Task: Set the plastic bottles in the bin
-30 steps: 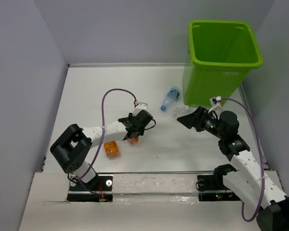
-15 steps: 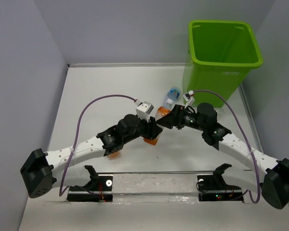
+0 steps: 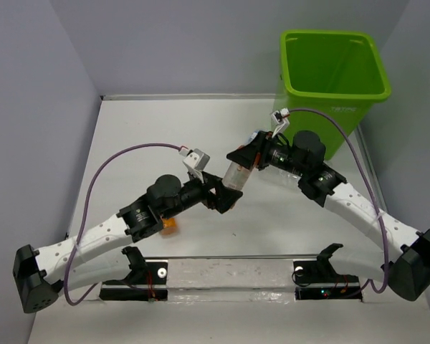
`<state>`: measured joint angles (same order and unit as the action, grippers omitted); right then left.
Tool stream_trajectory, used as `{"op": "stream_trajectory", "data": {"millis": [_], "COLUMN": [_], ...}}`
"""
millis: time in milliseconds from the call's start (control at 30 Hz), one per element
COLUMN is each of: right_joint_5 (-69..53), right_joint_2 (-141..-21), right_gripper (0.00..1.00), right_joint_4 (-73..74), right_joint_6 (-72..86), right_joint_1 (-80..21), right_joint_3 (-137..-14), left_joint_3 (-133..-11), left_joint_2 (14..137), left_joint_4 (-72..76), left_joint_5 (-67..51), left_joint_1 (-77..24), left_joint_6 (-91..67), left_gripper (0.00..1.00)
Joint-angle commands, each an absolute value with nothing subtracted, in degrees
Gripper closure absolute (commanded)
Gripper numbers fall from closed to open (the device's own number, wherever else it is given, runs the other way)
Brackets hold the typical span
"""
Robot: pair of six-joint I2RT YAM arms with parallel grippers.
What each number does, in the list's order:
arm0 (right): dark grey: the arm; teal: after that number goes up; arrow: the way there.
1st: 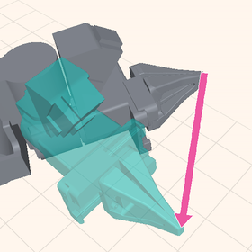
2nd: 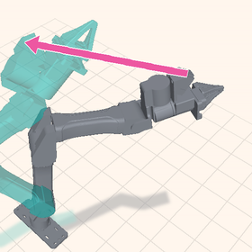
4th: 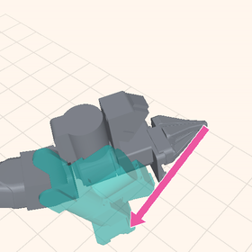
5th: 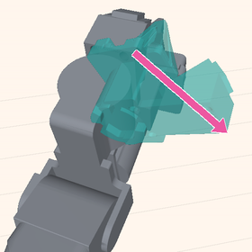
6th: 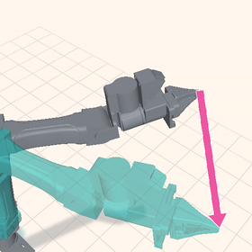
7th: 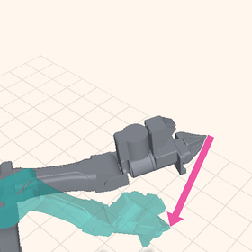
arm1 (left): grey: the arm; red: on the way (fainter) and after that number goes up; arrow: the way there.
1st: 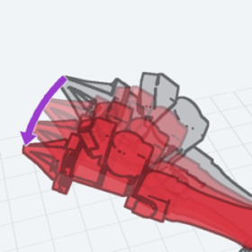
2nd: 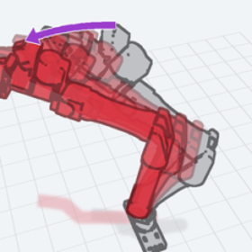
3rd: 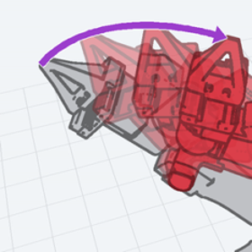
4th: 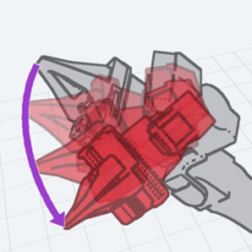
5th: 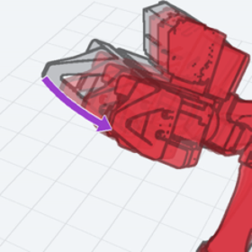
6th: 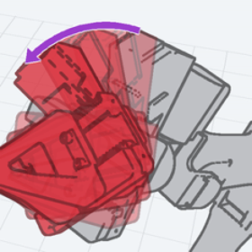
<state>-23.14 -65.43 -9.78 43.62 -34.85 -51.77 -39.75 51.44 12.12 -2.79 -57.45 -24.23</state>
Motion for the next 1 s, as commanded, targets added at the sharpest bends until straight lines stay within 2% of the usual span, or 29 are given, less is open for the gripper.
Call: {"op": "stream_trajectory", "data": {"millis": [0, 200, 233, 267, 333, 433, 600, 667, 700, 733, 767, 867, 967], "right_joint_5": [-9.52, 5.87, 8.06, 15.13, 26.65, 33.12, 30.95, 28.41, 27.52, 26.9, 26.29, 20.59, 14.1], "right_joint_2": [-62.75, -66.69, -67.67, -68.63, -72.49, -76.98, -85.67, -88.31, -89.2, -90.08, -91.04, -90.71, -83.08], "right_gripper": [0.83, 0.87, 0.87, 0.87, 0.87, 0.86, 0.86, 0.73, 0.58, 0.16, 0.01, 0.0, 0.0], "right_joint_4": [-2.04, 10.89, 11.68, 12.12, 12.22, 11.34, 10.11, 10.89, 12.12, 13.78, 15.8, 21.79, 20.83], "right_joint_6": [33.86, 20.32, 18.3, 13.23, 7.5, 0.62, 2.26, 4.38, 4.57, 4.57, 4.31, 5.71, 10.79], "right_joint_1": [-34.72, -28.31, -27.34, -26.81, -26.19, -23.04, -13.46, -9.5, -8.8, -8.79, -8.79, -8.79, -8.79], "right_joint_3": [-65.71, -93.74, -97.09, -100.16, -107.47, -112.66, -113.73, -114.25, -115.04, -116.18, -117.67, -119.89, -111.38], "left_joint_3": [-40.69, -42.01, -42.53, -43.06, -44.73, -45.79, -43.68, -43.86, -44.12, -44.3, -44.3, -44.82, -45.53], "left_joint_2": [44.75, 38.33, 37.97, 37.62, 37.0, 36.65, 38.23, 40.68, 41.65, 43.75, 44.73, 49.82, 54.92], "left_joint_4": [6.08, -16.05, -24.26, -28.87, -39.52, -48.48, -49.65, -51.67, -52.2, -52.9, -53.17, -53.7, -55.8], "left_joint_5": [10.08, 33.54, 36.1, 40.13, 42.53, 44.74, 42.28, 42.89, 43.24, 43.33, 43.5, 43.68, 44.12], "left_joint_1": [-57.83, -57.57, -57.39, -57.22, -56.87, -56.87, -56.69, -56.78, -56.78, -56.69, -56.78, -56.69, -56.78], "left_joint_6": [-27.85, -39.97, -42.6, -45.59, -53.59, -63.36, -66.01, -68.19, -68.46, -68.64, -69.08, -68.91, -70.22], "left_gripper": [0.01, 0.01, 0.01, 0.01, 0.01, 0.01, 0.01, 0.01, 0.01, 0.01, 0.01, 0.01, 0.01]}}
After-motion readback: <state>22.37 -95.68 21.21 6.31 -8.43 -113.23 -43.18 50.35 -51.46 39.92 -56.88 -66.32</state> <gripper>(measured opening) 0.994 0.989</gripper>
